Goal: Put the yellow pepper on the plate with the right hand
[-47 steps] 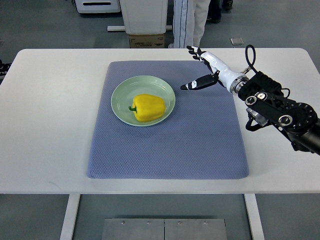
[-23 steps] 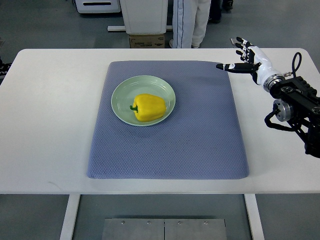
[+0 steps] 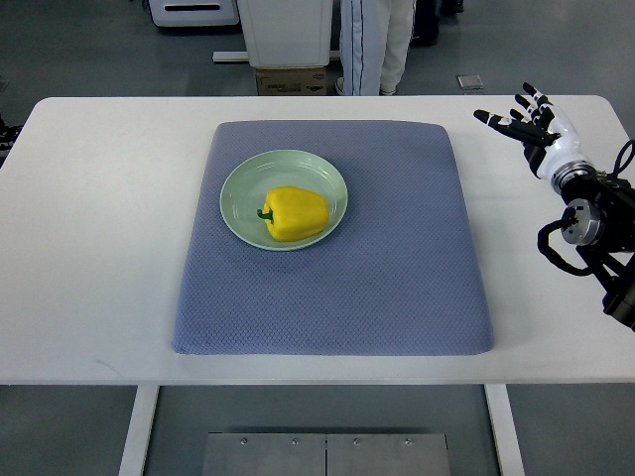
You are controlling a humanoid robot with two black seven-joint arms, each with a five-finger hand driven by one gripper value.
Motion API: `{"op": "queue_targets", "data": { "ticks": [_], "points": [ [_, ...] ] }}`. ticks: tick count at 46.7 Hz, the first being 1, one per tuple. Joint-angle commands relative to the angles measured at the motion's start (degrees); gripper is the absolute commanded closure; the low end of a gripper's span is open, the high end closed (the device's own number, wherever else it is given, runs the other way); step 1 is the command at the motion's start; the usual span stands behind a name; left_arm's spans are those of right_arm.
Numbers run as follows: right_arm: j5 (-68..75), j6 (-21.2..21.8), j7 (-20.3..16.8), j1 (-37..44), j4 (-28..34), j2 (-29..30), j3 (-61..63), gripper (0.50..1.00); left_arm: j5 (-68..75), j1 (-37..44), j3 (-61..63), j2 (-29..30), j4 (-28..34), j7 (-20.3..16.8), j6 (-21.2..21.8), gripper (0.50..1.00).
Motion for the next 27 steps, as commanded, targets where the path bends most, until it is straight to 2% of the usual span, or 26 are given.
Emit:
{"op": "queue_targets", "data": {
  "ticks": [1, 27],
  "points": [
    [-0.02, 0.09, 0.09, -0.92, 0.12, 0.15, 1.02, 0.502, 0.02, 0.00, 0.00, 0.00, -0.01, 0.00, -0.07, 0.500],
    [-0.02, 0.09, 0.62, -2.94, 0.73, 2.26, 3.13, 0.500, -0.06, 0.00, 0.00, 0.00, -0.01, 0.00, 0.02, 0.500]
  ]
}}
